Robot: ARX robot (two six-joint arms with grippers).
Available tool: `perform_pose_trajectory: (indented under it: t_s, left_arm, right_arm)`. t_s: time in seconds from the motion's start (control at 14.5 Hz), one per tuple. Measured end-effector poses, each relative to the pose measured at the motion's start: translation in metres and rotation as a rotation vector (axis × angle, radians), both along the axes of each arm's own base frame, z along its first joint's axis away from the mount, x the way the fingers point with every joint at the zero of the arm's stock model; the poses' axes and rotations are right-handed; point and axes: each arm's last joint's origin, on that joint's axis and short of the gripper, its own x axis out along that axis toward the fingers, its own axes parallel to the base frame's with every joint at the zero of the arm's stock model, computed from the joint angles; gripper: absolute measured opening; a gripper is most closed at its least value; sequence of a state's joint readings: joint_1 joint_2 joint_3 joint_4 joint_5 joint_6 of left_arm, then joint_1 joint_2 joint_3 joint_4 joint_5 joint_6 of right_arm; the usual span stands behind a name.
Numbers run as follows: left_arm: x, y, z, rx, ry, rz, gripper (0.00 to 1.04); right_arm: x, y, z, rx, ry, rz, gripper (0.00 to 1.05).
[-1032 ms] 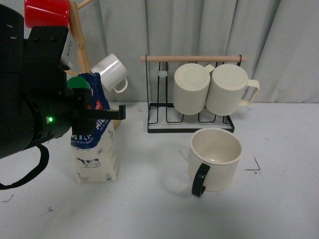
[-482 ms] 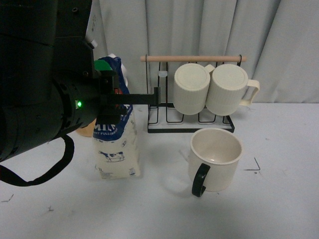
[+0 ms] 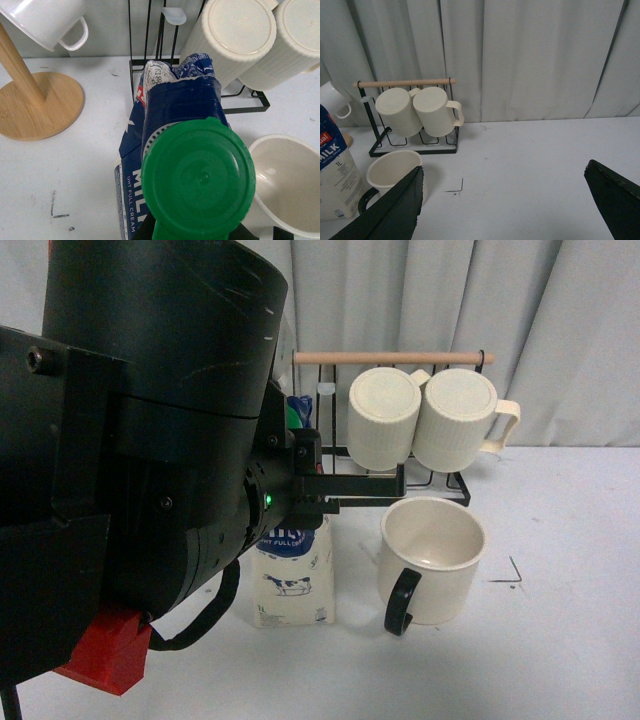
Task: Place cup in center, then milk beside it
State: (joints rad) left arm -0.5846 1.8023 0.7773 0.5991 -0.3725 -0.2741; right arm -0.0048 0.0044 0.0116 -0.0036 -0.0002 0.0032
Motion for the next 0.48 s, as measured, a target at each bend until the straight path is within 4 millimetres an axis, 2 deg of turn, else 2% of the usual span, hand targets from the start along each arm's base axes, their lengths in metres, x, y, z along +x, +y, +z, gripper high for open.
perform_pose_trajectory:
  t_s: [0.21,0.28,0.48]
  left_arm:
    - [-0.001,-0.002,0.005,-0.029,-0.022,-0.023,0.34]
    - [-0.008,0.001,0.012,-0.037,-0.038,-0.068,0.45]
    - [-0.057,0.032,0.047,-0.048,-0.047,-0.267,0.78]
  right_arm:
    - [0.000,0.000,0.000,0.000,0.000,0.000,0.98]
    - [0.000,0.000,0.000,0.000,0.000,0.000,0.98]
    - [0.000,0.000,0.000,0.000,0.000,0.000,0.98]
